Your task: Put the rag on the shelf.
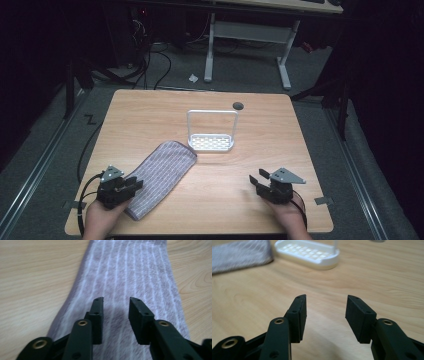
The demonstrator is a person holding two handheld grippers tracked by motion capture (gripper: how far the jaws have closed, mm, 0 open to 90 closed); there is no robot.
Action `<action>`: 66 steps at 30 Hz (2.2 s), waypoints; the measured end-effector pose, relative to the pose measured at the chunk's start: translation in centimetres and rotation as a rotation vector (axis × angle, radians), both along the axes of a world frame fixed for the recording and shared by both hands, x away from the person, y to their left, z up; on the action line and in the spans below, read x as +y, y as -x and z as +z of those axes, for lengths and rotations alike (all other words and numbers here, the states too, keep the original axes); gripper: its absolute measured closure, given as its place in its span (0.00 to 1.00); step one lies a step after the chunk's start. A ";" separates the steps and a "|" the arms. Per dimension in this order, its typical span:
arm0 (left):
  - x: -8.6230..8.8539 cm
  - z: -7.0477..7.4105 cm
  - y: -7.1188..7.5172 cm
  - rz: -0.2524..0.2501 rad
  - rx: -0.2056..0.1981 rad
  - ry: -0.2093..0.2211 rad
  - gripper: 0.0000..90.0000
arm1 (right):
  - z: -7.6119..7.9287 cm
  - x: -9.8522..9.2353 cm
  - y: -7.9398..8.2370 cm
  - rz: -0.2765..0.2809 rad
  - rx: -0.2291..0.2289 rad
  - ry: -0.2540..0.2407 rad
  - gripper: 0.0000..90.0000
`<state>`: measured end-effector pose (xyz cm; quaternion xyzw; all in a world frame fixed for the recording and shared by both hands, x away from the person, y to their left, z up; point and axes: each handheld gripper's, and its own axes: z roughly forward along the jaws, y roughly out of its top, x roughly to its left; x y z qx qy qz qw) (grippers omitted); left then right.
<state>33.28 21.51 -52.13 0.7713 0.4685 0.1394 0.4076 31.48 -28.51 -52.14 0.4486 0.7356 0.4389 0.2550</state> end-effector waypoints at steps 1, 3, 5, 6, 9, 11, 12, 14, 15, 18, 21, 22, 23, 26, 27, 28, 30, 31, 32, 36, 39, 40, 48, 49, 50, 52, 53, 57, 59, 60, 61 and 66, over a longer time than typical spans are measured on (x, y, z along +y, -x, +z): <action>-0.5 0.2 -0.1 -0.007 -0.011 -0.006 0.73 | 0.0 0.0 0.0 0.000 0.000 0.000 0.57; -0.8 0.5 -0.3 -0.007 -0.021 0.003 0.78 | -0.3 -1.0 -0.3 -0.029 0.014 -0.018 0.57; -0.8 0.6 -0.5 -0.011 -0.020 0.032 0.81 | -0.4 -1.5 -0.3 -0.037 0.031 -0.020 0.56; -0.8 0.5 -0.6 -0.012 -0.017 0.032 0.83 | -0.5 -1.7 -0.3 -0.040 0.032 -0.017 0.56; -1.0 0.1 -1.0 -0.018 0.002 -0.013 0.95 | -0.5 -2.2 -0.2 -0.061 0.034 -0.024 0.56; -1.4 -0.4 -1.3 -0.028 0.033 -0.057 0.98 | -0.5 -2.2 -0.1 -0.068 0.035 -0.026 0.56; -1.7 -0.7 -1.4 -0.043 0.051 -0.079 1.00 | -0.4 -2.3 -0.1 -0.069 0.032 -0.021 0.56; -2.1 -0.8 -1.2 -0.063 0.062 -0.103 1.00 | -0.5 -2.1 0.0 -0.071 0.038 -0.015 0.57; -2.4 -0.6 -1.1 -0.083 0.080 -0.097 1.00 | -0.6 -1.8 0.0 -0.064 0.055 -0.017 0.57; -4.1 -0.6 -0.2 -0.160 0.088 -0.115 1.00 | -0.7 -1.2 -0.1 -0.052 0.056 0.002 0.57; -6.7 -0.5 1.0 -0.256 0.091 -0.133 1.00 | -0.8 -0.1 -0.2 -0.026 0.053 0.019 0.57; -7.7 -0.5 1.5 -0.289 0.091 -0.128 1.00 | -0.8 0.1 -0.3 -0.021 0.054 0.021 0.57; -8.6 -0.5 2.0 -0.327 0.095 -0.128 1.00 | -0.8 0.1 -0.3 -0.021 0.054 0.021 0.57; -12.0 -0.6 3.3 -0.432 0.110 -0.108 1.00 | -0.9 0.7 -0.3 0.000 0.054 0.028 0.57; -13.4 -0.7 3.7 -0.472 0.128 -0.079 1.00 | -0.9 0.9 -0.4 0.006 0.054 0.031 0.57; -14.2 -0.8 3.8 -0.495 0.143 -0.057 0.98 | -1.0 1.3 -0.4 0.018 0.052 0.037 0.57; -16.0 -0.8 4.2 -0.554 0.160 -0.022 0.96 | -1.0 1.5 -0.4 0.023 0.054 0.039 0.57; -16.9 -0.5 4.4 -0.598 0.163 0.012 0.92 | -1.0 1.7 -0.4 0.030 0.052 0.040 0.57; -17.0 0.3 4.5 -0.595 0.123 0.069 0.87 | -0.9 2.2 -0.2 0.047 0.052 0.042 0.57; -15.2 0.7 3.8 -0.472 0.022 0.074 0.81 | -0.8 3.1 0.0 0.079 0.039 0.050 0.57; -13.2 0.0 2.8 -0.356 0.017 0.062 0.85 | -0.4 5.8 0.1 0.171 0.029 0.064 0.75; -12.8 -0.3 2.6 -0.337 0.018 0.048 0.85 | -0.2 6.7 0.0 0.204 0.039 0.065 0.81; -13.5 -1.5 1.9 -0.329 0.042 0.013 0.86 | -1.1 11.5 -1.0 0.322 0.116 0.173 0.96; -13.7 -1.6 1.7 -0.332 0.043 0.019 0.86 | -1.7 11.4 -0.9 0.321 0.131 0.186 0.96; -13.9 -1.6 1.6 -0.333 0.044 0.025 0.85 | -1.6 11.1 -0.8 0.322 0.139 0.182 0.97; -14.8 -1.8 1.3 -0.353 0.053 0.059 0.85 | -1.5 10.7 -0.6 0.322 0.148 0.183 0.97; -15.2 -1.9 1.2 -0.363 0.061 0.072 0.84 | -1.4 9.9 -0.2 0.311 0.160 0.188 0.96; -16.3 -1.7 1.2 -0.429 0.085 0.123 0.77 | -1.3 7.6 1.1 0.291 0.173 0.189 0.96; -15.8 -1.2 0.8 -0.394 0.041 0.116 0.69 | -1.3 6.7 1.7 0.279 0.171 0.192 0.95; -15.2 -0.9 0.3 -0.336 0.009 0.116 0.69 | -1.4 6.4 1.8 0.274 0.167 0.186 0.95; -14.7 -0.7 -0.4 -0.287 -0.003 0.124 0.66 | -1.4 5.9 1.8 0.264 0.174 0.164 0.94; -14.9 -1.0 -3.8 -0.174 -0.044 0.077 0.63 | -1.6 6.0 1.5 0.258 0.166 0.155 0.94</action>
